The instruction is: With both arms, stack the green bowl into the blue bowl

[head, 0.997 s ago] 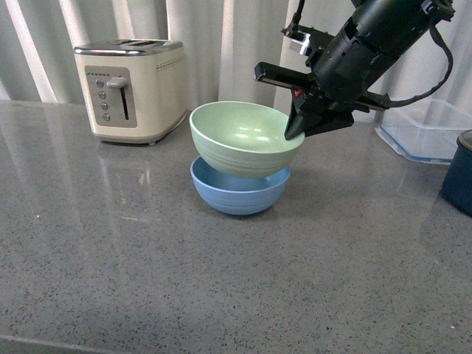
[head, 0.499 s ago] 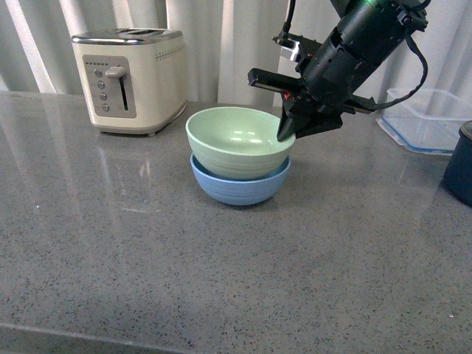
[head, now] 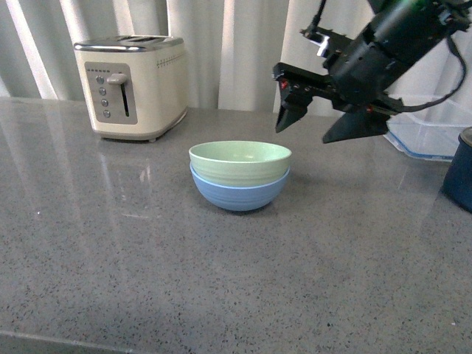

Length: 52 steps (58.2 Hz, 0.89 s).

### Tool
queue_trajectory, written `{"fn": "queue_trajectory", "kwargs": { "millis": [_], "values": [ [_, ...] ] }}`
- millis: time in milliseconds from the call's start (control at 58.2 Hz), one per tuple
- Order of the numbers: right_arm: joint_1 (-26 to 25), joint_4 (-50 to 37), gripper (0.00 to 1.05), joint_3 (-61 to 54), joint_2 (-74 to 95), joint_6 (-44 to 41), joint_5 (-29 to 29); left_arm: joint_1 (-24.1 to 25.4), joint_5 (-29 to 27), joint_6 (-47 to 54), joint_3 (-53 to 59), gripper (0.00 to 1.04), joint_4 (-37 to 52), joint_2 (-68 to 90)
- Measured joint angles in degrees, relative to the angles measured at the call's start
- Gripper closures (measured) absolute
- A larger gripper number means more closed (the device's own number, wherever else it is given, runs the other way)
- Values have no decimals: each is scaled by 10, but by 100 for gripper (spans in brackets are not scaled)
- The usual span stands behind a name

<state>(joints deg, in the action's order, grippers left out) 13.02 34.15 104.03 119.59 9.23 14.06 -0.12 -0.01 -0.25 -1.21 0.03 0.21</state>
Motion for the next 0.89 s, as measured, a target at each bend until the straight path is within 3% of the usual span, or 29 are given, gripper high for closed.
{"fn": "queue_trajectory", "kwargs": {
  "millis": [86, 619, 756, 894],
  "values": [
    [-25, -18, 8, -55, -49, 0, -7, 0, 0, 0, 0, 7, 0, 0],
    [-149, -75, 10, -417, -362, 1, -45, 0, 0, 0, 0, 7, 0, 0],
    [-160, -61, 10, -519, -452, 1, -59, 0, 0, 0, 0, 7, 0, 0],
    [-160, -57, 10, -547, -473, 1, -61, 0, 0, 0, 0, 7, 0, 0]
  ]
}}
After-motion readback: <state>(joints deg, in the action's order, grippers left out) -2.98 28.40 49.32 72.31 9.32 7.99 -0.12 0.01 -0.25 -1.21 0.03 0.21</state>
